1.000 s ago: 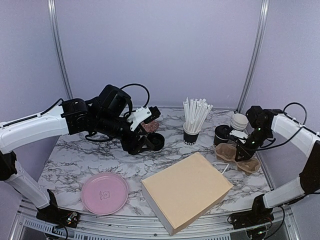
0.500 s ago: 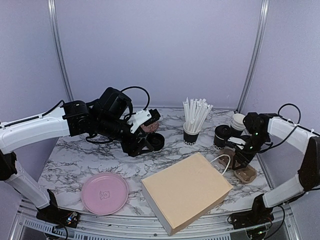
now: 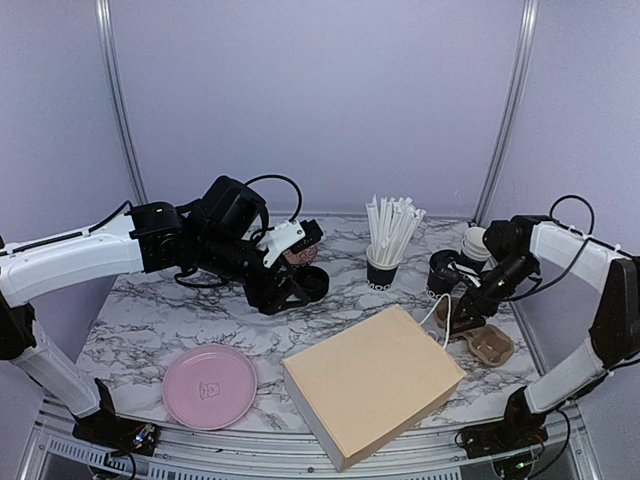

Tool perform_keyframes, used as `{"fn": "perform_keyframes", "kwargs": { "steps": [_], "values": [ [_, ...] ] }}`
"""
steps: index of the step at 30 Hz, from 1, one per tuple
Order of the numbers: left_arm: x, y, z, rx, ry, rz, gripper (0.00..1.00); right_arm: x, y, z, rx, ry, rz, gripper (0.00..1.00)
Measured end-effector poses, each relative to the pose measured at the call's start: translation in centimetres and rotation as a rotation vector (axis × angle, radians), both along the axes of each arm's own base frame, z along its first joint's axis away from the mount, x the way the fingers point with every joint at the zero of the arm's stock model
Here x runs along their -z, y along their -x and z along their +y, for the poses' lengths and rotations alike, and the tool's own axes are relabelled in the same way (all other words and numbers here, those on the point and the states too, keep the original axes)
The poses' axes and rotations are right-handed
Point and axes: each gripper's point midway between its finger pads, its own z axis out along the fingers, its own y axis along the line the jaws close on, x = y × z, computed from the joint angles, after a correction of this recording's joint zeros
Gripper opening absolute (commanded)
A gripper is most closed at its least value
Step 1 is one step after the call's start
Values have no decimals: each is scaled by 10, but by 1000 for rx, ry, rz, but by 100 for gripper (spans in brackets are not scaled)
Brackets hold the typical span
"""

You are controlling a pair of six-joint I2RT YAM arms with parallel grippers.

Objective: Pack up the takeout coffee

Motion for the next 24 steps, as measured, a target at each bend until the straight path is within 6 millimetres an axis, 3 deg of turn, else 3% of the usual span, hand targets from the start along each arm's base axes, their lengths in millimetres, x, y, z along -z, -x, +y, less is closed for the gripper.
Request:
{"fn": "perform_keyframes", "kwargs": {
  "steps": [8, 15, 19, 24],
  "values": [
    [0, 0, 0, -9, 3, 8, 72, 0, 14, 7, -77, -61, 49, 73],
    [0, 0, 0, -9, 2, 8, 72, 5, 17, -19, -123, 97, -28, 70],
    [0, 0, 0, -9, 2, 7, 72, 7, 18, -32, -145, 168, -49, 77],
    [0, 0, 0, -9, 1, 8, 72, 3, 29, -18, -230, 133, -83, 78]
  ]
}}
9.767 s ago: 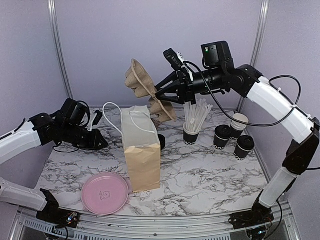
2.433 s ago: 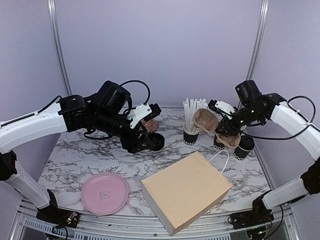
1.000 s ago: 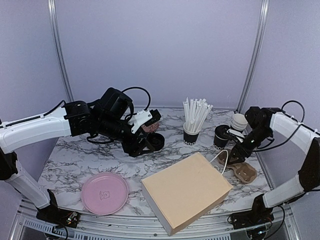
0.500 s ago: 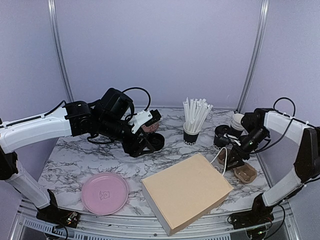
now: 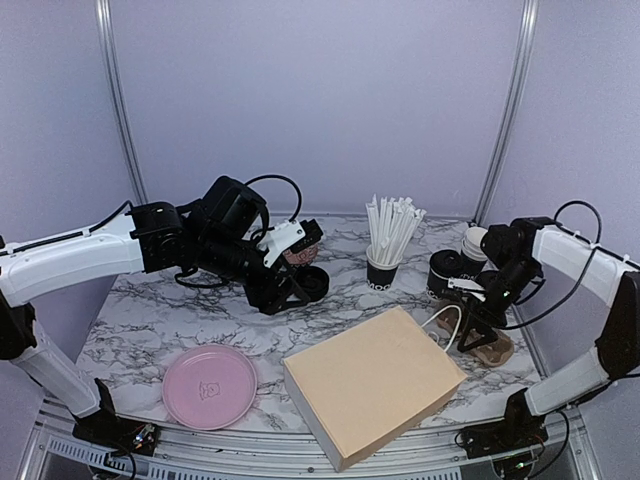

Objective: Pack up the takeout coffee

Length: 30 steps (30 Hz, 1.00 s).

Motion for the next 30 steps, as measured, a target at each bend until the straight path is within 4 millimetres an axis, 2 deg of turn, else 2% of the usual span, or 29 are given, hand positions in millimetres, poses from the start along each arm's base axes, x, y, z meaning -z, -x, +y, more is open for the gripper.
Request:
{"fn": "perform_keyframes", "kwargs": {
  "steps": [6, 11, 14, 17, 22, 26, 30],
  "values": [
    [1, -1, 0, 0, -5, -4, 72, 13, 26, 40, -112, -118, 155, 77],
    [1, -2, 1, -5, -9, -8, 72, 19, 35, 57, -135, -180, 250, 72],
    [2, -3, 2, -13, -14, -13, 72, 13, 32, 64, -127, -225, 258, 57],
    [3, -4, 3, -17, -17, -16, 72, 3, 21, 74, -118, -279, 249, 32],
    [4, -6, 4, -23, -24, -24, 73, -4, 15, 84, -105, -334, 258, 17],
    [7, -7, 6, -30, -40, -32, 73, -12, 12, 90, -115, -355, 246, 0],
    [11, -10, 11, -52, -62, -45, 73, -29, 7, 105, -172, -363, 185, 0]
  ]
}}
